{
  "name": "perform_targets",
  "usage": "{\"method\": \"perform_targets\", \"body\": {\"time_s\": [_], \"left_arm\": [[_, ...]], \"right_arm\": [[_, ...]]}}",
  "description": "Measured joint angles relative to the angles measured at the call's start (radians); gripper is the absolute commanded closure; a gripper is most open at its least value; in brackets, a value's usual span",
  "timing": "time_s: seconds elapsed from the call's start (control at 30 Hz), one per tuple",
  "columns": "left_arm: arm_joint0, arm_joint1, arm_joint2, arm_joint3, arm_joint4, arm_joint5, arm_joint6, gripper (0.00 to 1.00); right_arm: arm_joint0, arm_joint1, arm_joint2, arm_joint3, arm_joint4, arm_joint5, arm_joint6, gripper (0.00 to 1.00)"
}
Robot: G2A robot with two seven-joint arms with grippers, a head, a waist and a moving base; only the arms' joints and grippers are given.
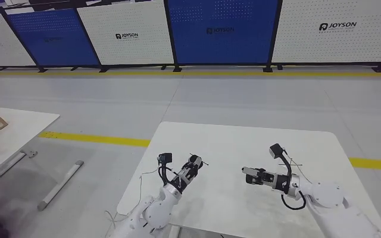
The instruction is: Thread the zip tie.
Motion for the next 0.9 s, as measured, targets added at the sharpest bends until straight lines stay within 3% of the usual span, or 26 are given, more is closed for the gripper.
{"method": "perform_targets", "body": {"time_s": [0.23, 0.63, 0.73, 0.83, 0.9], "left_arm": [[-0.025, 0.000, -0.015, 0.005, -0.186, 0.058, -0.187, 1.00], [-0.032, -0.002, -0.019, 0.009, -0.212, 0.062, -0.176, 1.00], [-0.033, -0.004, -0.023, 0.013, -0.256, 0.054, -0.182, 1.00], [-0.031, -0.001, -0.060, -0.013, -0.343, 0.040, -0.229, 1.00], [-0.009, 0.006, -0.095, -0.063, -0.388, 0.026, -0.268, 1.00]], "right_arm": [[0.000, 0.000, 0.000, 0.000, 0.000, 0.000, 0.000, 0.00], [0.000, 0.000, 0.000, 0.000, 0.000, 0.000, 0.000, 0.00], [0.000, 0.000, 0.000, 0.000, 0.000, 0.000, 0.000, 0.00], [0.000, 0.000, 0.000, 0.000, 0.000, 0.000, 0.000, 0.00], [0.000, 0.000, 0.000, 0.000, 0.000, 0.000, 0.000, 0.00]]}}
